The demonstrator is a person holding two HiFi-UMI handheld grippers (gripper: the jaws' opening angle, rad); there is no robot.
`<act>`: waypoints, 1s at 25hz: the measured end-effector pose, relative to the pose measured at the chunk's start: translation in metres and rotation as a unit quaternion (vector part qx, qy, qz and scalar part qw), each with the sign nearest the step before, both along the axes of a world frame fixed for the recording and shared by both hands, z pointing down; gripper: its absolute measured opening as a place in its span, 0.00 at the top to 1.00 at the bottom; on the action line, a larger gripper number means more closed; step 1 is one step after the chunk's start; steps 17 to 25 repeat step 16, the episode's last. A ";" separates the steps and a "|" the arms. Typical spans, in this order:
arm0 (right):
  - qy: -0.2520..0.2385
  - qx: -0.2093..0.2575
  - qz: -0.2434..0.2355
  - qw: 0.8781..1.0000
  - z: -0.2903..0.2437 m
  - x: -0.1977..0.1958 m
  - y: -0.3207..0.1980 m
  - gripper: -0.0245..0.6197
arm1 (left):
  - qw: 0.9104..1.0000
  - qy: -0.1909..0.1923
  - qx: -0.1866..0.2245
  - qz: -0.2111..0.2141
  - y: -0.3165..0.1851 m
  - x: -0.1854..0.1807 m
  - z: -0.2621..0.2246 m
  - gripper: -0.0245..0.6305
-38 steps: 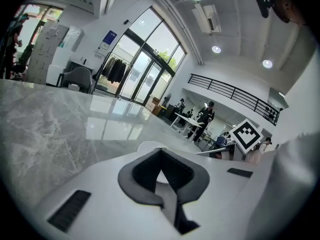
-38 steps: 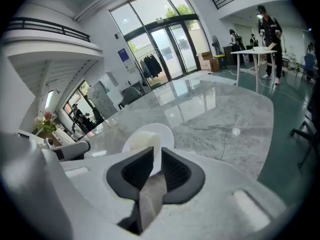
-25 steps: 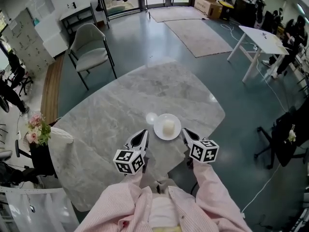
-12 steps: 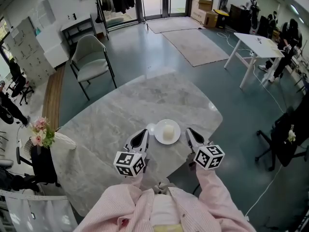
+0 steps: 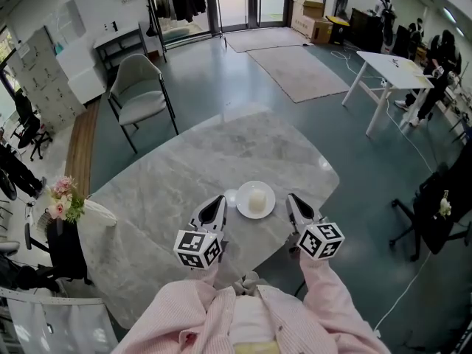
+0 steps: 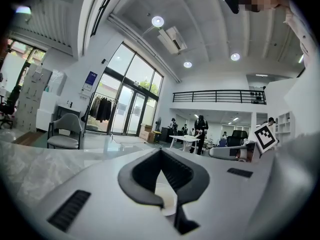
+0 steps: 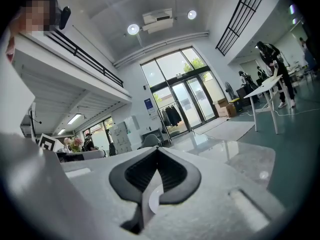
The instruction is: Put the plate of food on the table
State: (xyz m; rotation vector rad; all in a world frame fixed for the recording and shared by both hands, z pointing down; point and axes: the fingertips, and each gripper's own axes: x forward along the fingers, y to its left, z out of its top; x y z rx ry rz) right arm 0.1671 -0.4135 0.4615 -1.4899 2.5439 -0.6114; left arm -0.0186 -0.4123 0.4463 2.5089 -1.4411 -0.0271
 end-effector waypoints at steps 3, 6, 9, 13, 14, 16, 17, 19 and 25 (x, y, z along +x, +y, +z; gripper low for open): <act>0.000 0.003 0.004 1.000 -0.001 0.003 0.001 0.95 | 1.000 -0.001 0.001 -0.002 0.000 -0.001 0.000 0.97; 0.000 0.005 0.008 1.000 -0.001 0.006 0.003 0.95 | 1.000 -0.002 -0.001 -0.005 0.002 -0.001 0.000 0.97; 0.000 0.006 0.012 1.000 -0.003 0.011 0.004 0.95 | 1.000 -0.002 -0.001 -0.008 0.002 0.000 -0.001 0.97; 0.001 0.006 0.017 1.000 -0.004 0.011 0.003 0.95 | 1.000 -0.002 -0.003 -0.011 0.001 -0.005 -0.001 0.97; 0.001 0.006 0.017 1.000 -0.004 0.010 0.002 0.95 | 1.000 -0.002 -0.003 -0.012 0.001 -0.007 -0.001 0.97; 0.002 0.006 0.019 1.000 -0.005 0.008 0.002 0.95 | 1.000 -0.002 -0.003 -0.013 0.001 -0.010 -0.001 0.97; 0.002 0.006 0.019 1.000 -0.005 0.008 0.002 0.95 | 1.000 -0.002 -0.003 -0.013 0.001 -0.010 -0.001 0.97; 0.002 0.006 0.019 1.000 -0.005 0.008 0.002 0.95 | 1.000 -0.002 -0.003 -0.013 0.001 -0.010 -0.001 0.97; 0.002 0.006 0.019 1.000 -0.005 0.008 0.002 0.95 | 1.000 -0.002 -0.003 -0.013 0.001 -0.010 -0.001 0.97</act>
